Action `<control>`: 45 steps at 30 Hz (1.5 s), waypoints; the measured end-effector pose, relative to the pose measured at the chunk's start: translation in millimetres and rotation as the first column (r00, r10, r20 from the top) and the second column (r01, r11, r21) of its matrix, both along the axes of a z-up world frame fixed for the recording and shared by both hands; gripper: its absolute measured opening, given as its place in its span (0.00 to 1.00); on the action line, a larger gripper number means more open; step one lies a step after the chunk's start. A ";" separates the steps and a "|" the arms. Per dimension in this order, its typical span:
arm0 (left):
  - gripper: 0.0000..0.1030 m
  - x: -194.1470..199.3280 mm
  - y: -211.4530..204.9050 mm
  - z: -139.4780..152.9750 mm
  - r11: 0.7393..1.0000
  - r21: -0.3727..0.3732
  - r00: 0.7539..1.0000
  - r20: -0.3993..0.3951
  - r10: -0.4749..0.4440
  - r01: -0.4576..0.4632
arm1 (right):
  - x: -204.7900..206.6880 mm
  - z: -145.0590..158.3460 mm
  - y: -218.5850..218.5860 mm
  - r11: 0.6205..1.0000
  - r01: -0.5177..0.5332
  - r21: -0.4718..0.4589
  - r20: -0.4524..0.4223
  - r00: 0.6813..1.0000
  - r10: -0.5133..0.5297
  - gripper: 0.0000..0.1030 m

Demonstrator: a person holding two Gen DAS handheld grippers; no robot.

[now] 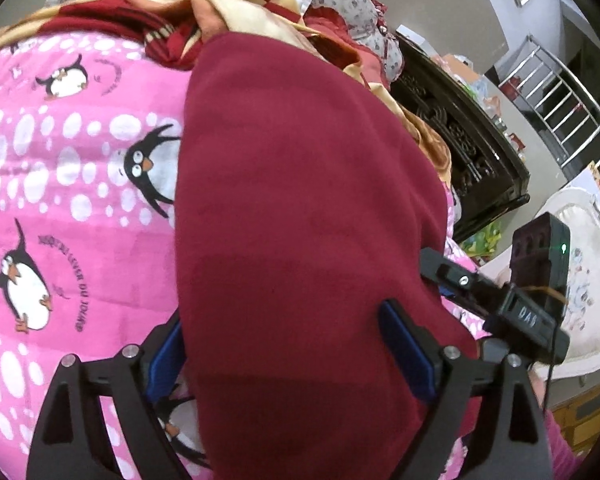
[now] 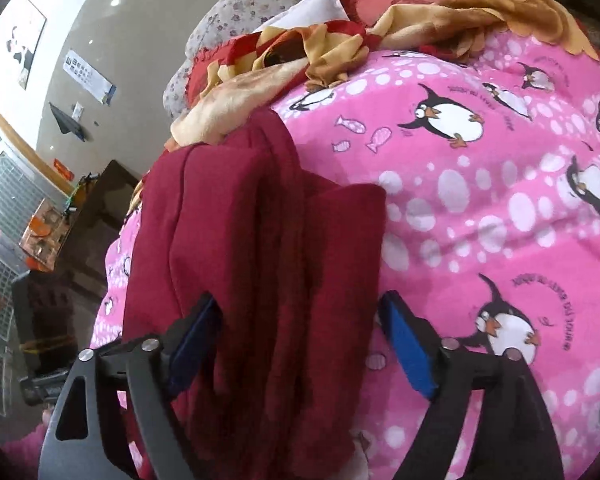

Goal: Fold small clothes

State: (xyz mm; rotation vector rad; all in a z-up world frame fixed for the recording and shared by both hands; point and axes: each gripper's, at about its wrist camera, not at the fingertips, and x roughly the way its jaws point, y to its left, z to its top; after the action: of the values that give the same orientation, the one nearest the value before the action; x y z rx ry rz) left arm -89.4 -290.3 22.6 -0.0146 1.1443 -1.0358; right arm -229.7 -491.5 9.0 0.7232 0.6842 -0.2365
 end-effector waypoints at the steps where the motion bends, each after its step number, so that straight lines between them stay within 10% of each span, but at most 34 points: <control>1: 0.82 0.8 -0.3 -0.8 1.000 -0.003 1.000 -0.011 0.009 -0.009 | 1.2 1.0 2.5 1.000 0.002 -0.019 -0.006 1.000 -0.002 0.83; 4: 0.62 -0.4 3.3 4.9 1.000 0.004 1.000 -0.005 0.014 -0.014 | 1.9 10.9 13.0 0.998 -0.014 -0.057 -0.001 1.000 0.014 0.52; 10: 0.41 -11.8 34.3 41.7 1.000 -0.008 1.000 0.003 -0.013 0.013 | -9.7 47.7 35.2 0.997 -0.057 -0.058 0.034 0.998 0.059 0.35; 18: 0.44 -25.0 112.6 66.7 0.999 0.042 0.997 -0.082 -0.006 0.010 | -24.6 59.1 78.7 0.975 -0.197 0.107 0.079 0.979 0.189 0.38; 23: 0.56 -34.7 118.8 22.1 0.971 0.232 0.998 0.036 0.055 -0.061 | -7.1 17.0 91.4 0.992 -0.123 0.041 -0.147 0.981 0.128 0.44; 28: 0.65 -38.2 130.9 35.2 0.977 0.187 0.992 0.089 0.087 -0.102 | -23.4 59.2 91.9 0.997 -0.082 -0.006 -0.022 0.996 0.082 0.44; 33: 0.68 -44.8 147.3 52.9 0.979 0.151 0.980 0.165 0.113 -0.139 | 18.9 54.3 119.5 0.980 -0.182 -0.081 -0.120 0.978 0.172 0.44; 37: 0.68 -53.3 152.2 61.0 0.977 0.154 0.971 0.210 0.114 -0.148 | 33.3 31.0 122.8 0.976 -0.202 -0.082 -0.196 0.963 0.183 0.12; 45: 0.80 -62.7 133.8 41.0 0.971 0.192 0.964 0.247 0.094 -0.144 | 21.0 25.8 124.2 0.961 -0.194 -0.195 -0.249 0.958 0.143 0.10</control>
State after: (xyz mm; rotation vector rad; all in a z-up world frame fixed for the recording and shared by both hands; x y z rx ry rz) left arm -152.2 -156.5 63.6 0.1994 1.0154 -0.7831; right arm -208.7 -367.3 34.7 0.4260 0.9244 -0.2364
